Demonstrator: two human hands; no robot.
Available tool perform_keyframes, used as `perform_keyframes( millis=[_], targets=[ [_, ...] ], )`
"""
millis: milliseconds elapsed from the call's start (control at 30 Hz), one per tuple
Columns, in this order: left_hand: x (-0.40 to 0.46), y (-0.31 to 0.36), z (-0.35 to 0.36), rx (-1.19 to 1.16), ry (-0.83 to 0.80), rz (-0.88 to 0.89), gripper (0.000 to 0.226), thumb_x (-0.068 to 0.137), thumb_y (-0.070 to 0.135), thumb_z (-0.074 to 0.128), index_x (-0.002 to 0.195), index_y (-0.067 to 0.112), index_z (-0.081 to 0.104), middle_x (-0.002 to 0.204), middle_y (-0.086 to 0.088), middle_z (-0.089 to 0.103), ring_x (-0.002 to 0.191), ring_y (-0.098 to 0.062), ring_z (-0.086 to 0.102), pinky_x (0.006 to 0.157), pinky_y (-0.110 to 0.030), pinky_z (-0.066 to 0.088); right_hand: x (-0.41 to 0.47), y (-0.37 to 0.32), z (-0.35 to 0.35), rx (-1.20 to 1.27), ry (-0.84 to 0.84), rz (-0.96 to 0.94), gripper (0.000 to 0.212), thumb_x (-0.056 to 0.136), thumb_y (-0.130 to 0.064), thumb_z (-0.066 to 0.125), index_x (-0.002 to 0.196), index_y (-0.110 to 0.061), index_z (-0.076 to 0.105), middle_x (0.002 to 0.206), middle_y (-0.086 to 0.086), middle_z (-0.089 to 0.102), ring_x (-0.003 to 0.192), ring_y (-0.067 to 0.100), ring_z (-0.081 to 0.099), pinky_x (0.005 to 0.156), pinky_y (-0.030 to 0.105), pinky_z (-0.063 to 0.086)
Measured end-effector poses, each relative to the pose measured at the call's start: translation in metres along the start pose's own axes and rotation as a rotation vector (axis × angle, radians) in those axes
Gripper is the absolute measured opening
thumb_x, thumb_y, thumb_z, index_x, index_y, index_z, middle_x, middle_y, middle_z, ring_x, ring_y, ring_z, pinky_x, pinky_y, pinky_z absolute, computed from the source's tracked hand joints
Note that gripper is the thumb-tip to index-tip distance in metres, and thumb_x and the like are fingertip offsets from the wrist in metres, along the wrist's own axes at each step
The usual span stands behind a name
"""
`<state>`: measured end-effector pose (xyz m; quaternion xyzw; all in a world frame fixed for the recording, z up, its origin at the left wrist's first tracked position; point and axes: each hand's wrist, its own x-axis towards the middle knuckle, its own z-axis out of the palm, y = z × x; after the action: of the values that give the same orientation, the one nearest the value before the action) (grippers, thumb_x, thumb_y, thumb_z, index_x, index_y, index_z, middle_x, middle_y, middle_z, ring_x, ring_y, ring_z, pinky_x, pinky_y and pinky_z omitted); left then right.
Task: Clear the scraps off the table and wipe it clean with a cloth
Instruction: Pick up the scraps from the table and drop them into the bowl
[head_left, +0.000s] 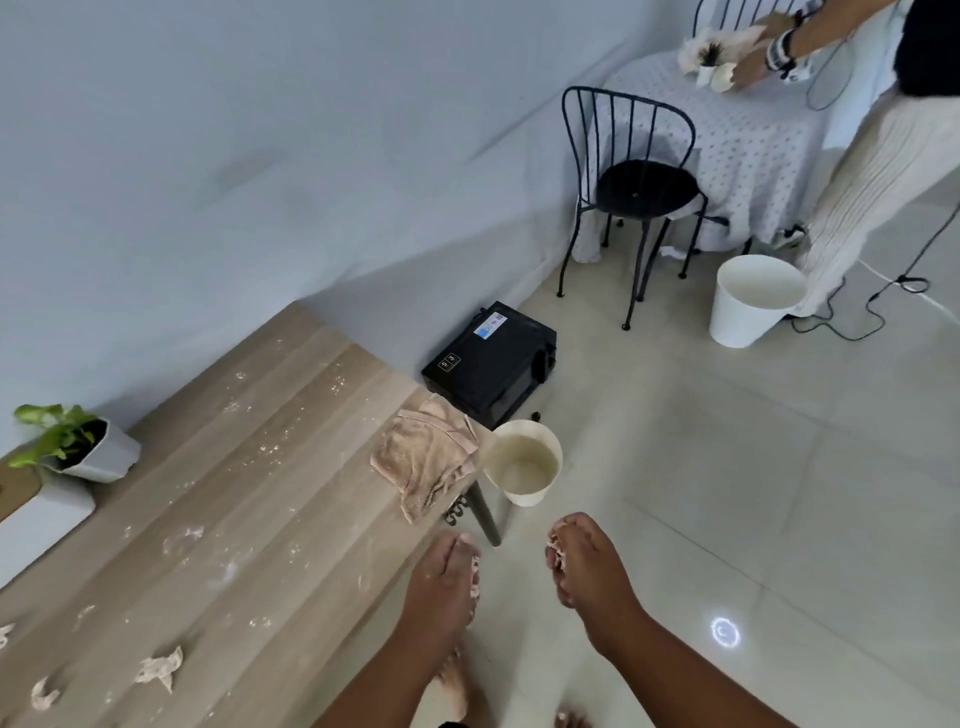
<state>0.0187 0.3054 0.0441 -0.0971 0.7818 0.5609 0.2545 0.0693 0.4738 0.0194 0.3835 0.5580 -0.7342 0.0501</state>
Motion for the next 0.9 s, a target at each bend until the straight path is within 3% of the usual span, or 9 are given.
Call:
perform_keyframes(
  millis=[133, 200, 533, 667, 900],
  targets=[
    [0.009, 0.008, 0.024, 0.085, -0.088, 0.014, 0.033, 0.105, 0.027, 0.048, 0.073, 0.021, 0.058, 0.058, -0.002, 0.05, 0.051, -0.017, 0.046, 0.05, -0.029, 0.037, 0.01, 0.0, -0.031, 0.038, 0.053, 0.02, 0.016, 0.095, -0.016, 0.047, 0.083, -0.013, 0.057, 0.067, 0.006, 0.058, 0.047, 0.014, 0.037, 0.046, 0.022, 0.026],
    [0.019, 0.011, 0.035, 0.086, -0.129, 0.008, 0.032, 0.105, 0.027, 0.048, 0.075, 0.022, 0.059, 0.057, -0.002, 0.051, 0.049, -0.017, 0.048, 0.048, -0.027, 0.039, 0.019, -0.001, -0.042, 0.043, 0.081, 0.029, 0.015, 0.095, -0.016, 0.047, 0.084, -0.013, 0.057, 0.067, 0.007, 0.058, 0.046, 0.014, 0.037, 0.045, 0.022, 0.026],
    [0.089, 0.045, 0.076, 0.041, -0.265, -0.029, 0.026, 0.106, 0.02, 0.048, 0.096, -0.002, 0.056, 0.062, -0.005, 0.049, 0.048, -0.016, 0.047, 0.044, -0.023, 0.039, 0.087, -0.037, -0.054, -0.045, 0.132, 0.037, 0.018, 0.093, -0.02, 0.049, 0.079, -0.018, 0.06, 0.067, 0.007, 0.062, 0.045, 0.013, 0.038, 0.043, 0.022, 0.027],
    [0.117, 0.065, 0.079, 0.052, -0.3, -0.038, 0.028, 0.106, 0.022, 0.048, 0.093, -0.001, 0.057, 0.059, 0.001, 0.049, 0.048, -0.013, 0.045, 0.045, -0.022, 0.038, 0.112, -0.07, -0.045, -0.096, 0.092, 0.041, 0.013, 0.075, -0.032, 0.05, 0.076, -0.023, 0.06, 0.068, 0.005, 0.064, 0.046, 0.014, 0.038, 0.044, 0.022, 0.028],
    [0.177, 0.081, 0.079, 0.022, -0.336, -0.069, 0.024, 0.104, 0.026, 0.051, 0.085, 0.014, 0.06, 0.061, 0.002, 0.051, 0.054, -0.016, 0.048, 0.049, -0.026, 0.04, 0.157, -0.108, -0.022, -0.088, 0.124, 0.065, 0.011, 0.073, -0.029, 0.05, 0.073, -0.024, 0.06, 0.066, 0.005, 0.063, 0.044, 0.014, 0.037, 0.043, 0.021, 0.026]
  ],
)
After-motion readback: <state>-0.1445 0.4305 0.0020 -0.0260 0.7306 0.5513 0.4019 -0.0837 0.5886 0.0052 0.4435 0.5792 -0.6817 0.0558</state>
